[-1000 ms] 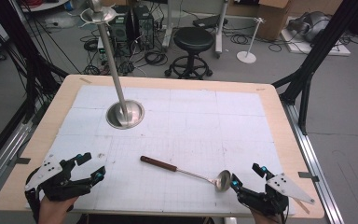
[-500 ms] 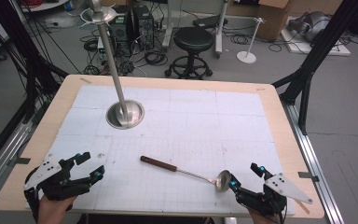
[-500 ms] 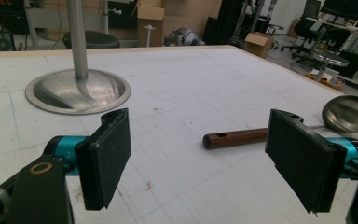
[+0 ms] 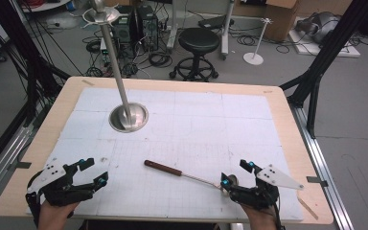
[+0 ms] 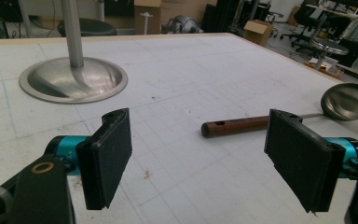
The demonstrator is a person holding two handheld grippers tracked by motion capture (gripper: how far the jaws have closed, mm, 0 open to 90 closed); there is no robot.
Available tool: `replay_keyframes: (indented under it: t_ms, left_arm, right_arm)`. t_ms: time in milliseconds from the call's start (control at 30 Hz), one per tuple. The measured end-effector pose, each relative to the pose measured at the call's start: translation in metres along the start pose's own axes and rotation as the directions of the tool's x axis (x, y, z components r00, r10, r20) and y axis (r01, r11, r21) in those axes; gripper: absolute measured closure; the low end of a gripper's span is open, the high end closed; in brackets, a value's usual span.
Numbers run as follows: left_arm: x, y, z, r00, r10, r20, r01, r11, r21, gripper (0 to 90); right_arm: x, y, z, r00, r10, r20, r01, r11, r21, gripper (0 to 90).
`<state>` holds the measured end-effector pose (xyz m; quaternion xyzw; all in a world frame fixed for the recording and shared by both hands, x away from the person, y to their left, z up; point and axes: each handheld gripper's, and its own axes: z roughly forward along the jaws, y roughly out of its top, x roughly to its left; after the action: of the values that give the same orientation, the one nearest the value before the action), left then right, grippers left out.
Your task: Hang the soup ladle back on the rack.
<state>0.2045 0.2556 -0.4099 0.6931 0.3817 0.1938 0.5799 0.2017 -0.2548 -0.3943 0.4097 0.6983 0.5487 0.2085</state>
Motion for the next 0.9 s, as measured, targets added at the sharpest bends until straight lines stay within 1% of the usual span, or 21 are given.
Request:
replay_keyframes:
  t_ms: [67,100,133,167,233,267,300,367,400,433,467,567,600,633,667,700,733,767,833,867,900]
  left_arm:
    - [0.0,-0.001,0.0,1.0,-0.002,0.001,0.002,1.0,0.003,23.7]
    - [0.001,-0.001,-0.001,1.0,-0.009,0.0,0.009,1.0,0.003,23.9]
    - [0.002,-0.001,-0.002,0.9999,-0.014,-0.002,0.014,0.9999,0.002,24.0]
    - [0.002,-0.001,-0.002,0.9999,-0.014,-0.002,0.014,0.9999,0.002,24.0]
    - [0.003,-0.001,-0.003,0.9996,-0.027,-0.003,0.027,0.9996,-0.009,24.0]
    - [0.003,-0.001,-0.003,0.9996,-0.027,-0.003,0.027,0.9996,-0.009,24.2]
    - [0.003,0.0,-0.003,0.9996,-0.028,-0.003,0.028,0.9995,-0.011,24.2]
    - [0.003,-0.001,-0.003,0.9996,-0.028,-0.004,0.028,0.9996,-0.009,24.3]
    - [0.002,-0.001,-0.002,0.9996,-0.029,0.0,0.029,0.9996,-0.003,24.4]
    - [0.002,-0.001,-0.002,0.9996,-0.029,0.0,0.029,0.9996,-0.003,24.4]
    - [0.002,-0.001,-0.001,0.9996,-0.028,0.0,0.028,0.9996,-0.002,24.4]
    - [0.002,-0.001,-0.001,0.9996,-0.028,0.0,0.028,0.9996,0.0,24.4]
    - [0.003,-0.001,-0.002,0.9995,-0.031,-0.002,0.031,0.9995,-0.001,24.5]
    - [0.003,-0.001,-0.002,0.9995,-0.031,-0.002,0.031,0.9995,-0.001,24.5]
    - [0.004,-0.001,-0.002,0.9995,-0.032,-0.002,0.032,0.9995,0.0,24.5]
    - [0.005,-0.001,-0.002,0.9993,-0.037,-0.004,0.037,0.9993,-0.001,24.6]
    - [0.005,-0.001,-0.002,0.999,-0.043,-0.005,0.043,0.999,-0.005,24.6]
    - [0.006,-0.001,-0.003,0.9989,-0.047,-0.005,0.047,0.9989,-0.008,24.7]
    - [0.007,-0.001,-0.004,0.9986,-0.053,-0.008,0.052,0.9986,-0.011,24.8]
    - [0.007,-0.001,-0.004,0.9983,-0.057,-0.009,0.057,0.9983,-0.013,24.8]
    - [0.007,-0.001,-0.004,0.9983,-0.057,-0.009,0.057,0.9983,-0.013,24.8]
  right_arm:
    - [0.0,0.004,0.008,0.9995,-0.02,-0.025,0.021,0.9995,0.026,18.0]
    - [0.001,0.009,0.014,0.9981,-0.046,-0.04,0.048,0.9975,0.051,22.6]
    - [0.0,0.011,0.017,0.9971,-0.059,-0.047,0.062,0.9964,0.058,22.8]
    - [0.0,0.011,0.017,0.9971,-0.059,-0.047,0.062,0.9964,0.058,22.8]
    - [-0.001,0.017,0.028,0.9937,-0.069,-0.088,0.078,0.9923,0.096,23.3]
    - [-0.001,0.017,0.028,0.9937,-0.069,-0.088,0.078,0.9923,0.096,23.3]
    - [-0.001,0.019,0.032,0.9922,-0.072,-0.102,0.084,0.99,0.114,23.3]
    - [0.0,0.023,0.041,0.9864,-0.097,-0.132,0.118,0.9797,0.162,24.2]
    - [0.002,0.026,0.049,0.977,-0.137,-0.164,0.17,0.9629,0.21,27.6]
    - [0.002,0.028,0.053,0.9706,-0.157,-0.183,0.198,0.9525,0.232,27.6]
    - [0.002,0.028,0.053,0.9706,-0.157,-0.183,0.198,0.9525,0.232,29.8]
    - [0.005,0.032,0.063,0.9551,-0.19,-0.228,0.25,0.9279,0.276,34.1]
    - [0.007,0.035,0.069,0.9437,-0.212,-0.254,0.285,0.9113,0.297,37.8]
    - [0.008,0.037,0.071,0.9407,-0.218,-0.26,0.295,0.9042,0.309,38.8]
    - [0.008,0.037,0.071,0.9407,-0.218,-0.26,0.295,0.9042,0.309,38.8]
    - [0.011,0.038,0.077,0.9293,-0.232,-0.287,0.325,0.8842,0.336,43.9]
    - [0.011,0.038,0.077,0.9293,-0.232,-0.287,0.325,0.8842,0.336,43.9]
    - [0.011,0.038,0.079,0.9258,-0.236,-0.296,0.333,0.8796,0.34,45.6]
    - [0.013,0.038,0.085,0.9172,-0.237,-0.32,0.354,0.8549,0.379,47.8]
    - [0.014,0.036,0.09,0.9058,-0.254,-0.339,0.386,0.8256,0.412,50.7]
    - [0.014,0.036,0.09,0.9058,-0.254,-0.339,0.386,0.8256,0.412,50.7]
